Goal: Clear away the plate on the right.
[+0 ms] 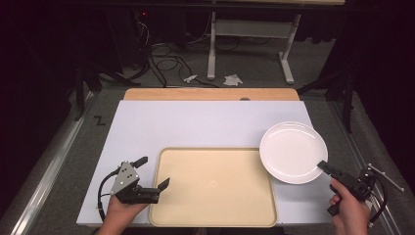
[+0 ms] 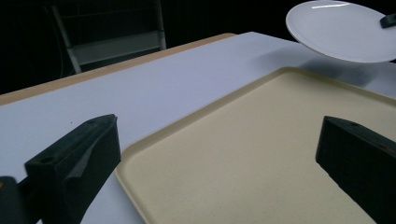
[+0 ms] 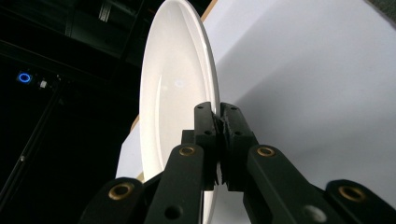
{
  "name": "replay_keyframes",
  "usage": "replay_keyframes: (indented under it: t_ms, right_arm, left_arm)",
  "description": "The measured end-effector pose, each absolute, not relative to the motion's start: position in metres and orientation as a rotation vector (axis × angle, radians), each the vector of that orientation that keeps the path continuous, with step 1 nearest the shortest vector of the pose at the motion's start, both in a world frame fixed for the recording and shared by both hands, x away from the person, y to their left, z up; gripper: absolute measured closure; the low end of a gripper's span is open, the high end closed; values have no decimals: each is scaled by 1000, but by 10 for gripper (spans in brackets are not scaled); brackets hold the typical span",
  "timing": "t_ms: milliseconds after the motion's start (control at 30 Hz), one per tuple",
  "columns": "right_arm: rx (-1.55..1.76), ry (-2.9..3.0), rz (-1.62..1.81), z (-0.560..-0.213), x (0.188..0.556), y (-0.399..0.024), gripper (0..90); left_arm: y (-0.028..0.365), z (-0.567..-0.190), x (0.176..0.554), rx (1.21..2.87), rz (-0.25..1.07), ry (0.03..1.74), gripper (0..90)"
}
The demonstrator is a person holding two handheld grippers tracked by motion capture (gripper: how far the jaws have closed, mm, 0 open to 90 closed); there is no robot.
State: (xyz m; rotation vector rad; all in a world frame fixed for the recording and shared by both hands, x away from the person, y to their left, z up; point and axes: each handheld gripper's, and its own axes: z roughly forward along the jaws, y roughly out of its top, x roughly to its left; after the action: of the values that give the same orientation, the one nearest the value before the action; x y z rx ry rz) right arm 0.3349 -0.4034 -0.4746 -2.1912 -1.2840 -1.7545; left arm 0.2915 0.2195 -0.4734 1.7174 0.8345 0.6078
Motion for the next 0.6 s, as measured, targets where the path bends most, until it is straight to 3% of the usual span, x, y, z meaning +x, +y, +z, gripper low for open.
replay_keyframes:
  t_ms: [600]
  right_arm:
    - [-2103, -1416, -1734, -456, 354, -371, 890]
  left_arm:
    - [221, -475, 292, 1724, 610, 833, 2]
